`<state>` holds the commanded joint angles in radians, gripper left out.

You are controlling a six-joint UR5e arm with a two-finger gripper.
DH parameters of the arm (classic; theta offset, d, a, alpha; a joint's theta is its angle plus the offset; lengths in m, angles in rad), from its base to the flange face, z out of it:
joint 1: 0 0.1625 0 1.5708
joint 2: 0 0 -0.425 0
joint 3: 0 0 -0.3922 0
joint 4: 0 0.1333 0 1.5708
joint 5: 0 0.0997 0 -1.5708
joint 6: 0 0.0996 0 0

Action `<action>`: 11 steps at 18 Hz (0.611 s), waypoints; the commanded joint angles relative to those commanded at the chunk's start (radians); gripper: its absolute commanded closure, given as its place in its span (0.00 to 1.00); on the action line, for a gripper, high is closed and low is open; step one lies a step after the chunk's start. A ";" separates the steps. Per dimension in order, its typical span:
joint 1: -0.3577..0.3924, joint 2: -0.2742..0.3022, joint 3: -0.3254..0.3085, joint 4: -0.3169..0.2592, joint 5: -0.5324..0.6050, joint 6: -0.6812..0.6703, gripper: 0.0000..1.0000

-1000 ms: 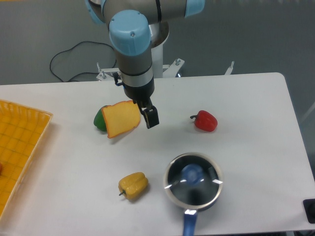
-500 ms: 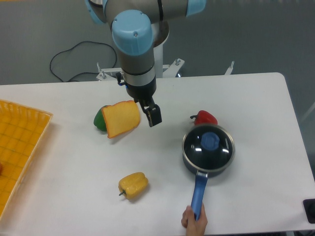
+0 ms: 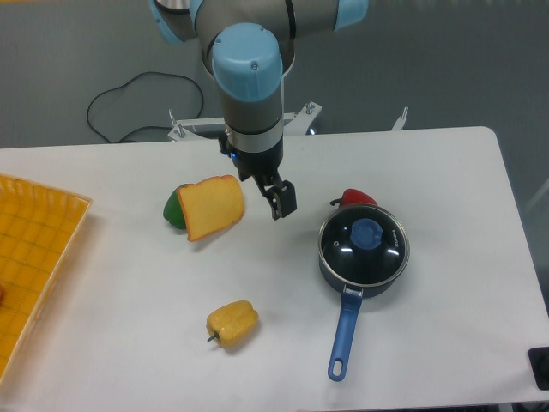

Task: Open the lid
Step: 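Move the gripper over the saucepan and lower it toward the blue lid knob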

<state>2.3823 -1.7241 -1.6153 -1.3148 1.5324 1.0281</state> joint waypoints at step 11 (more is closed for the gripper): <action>0.256 -0.170 0.015 0.121 -0.002 -0.146 0.00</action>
<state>2.6383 -1.8942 -1.6000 -1.1936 1.5309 0.8822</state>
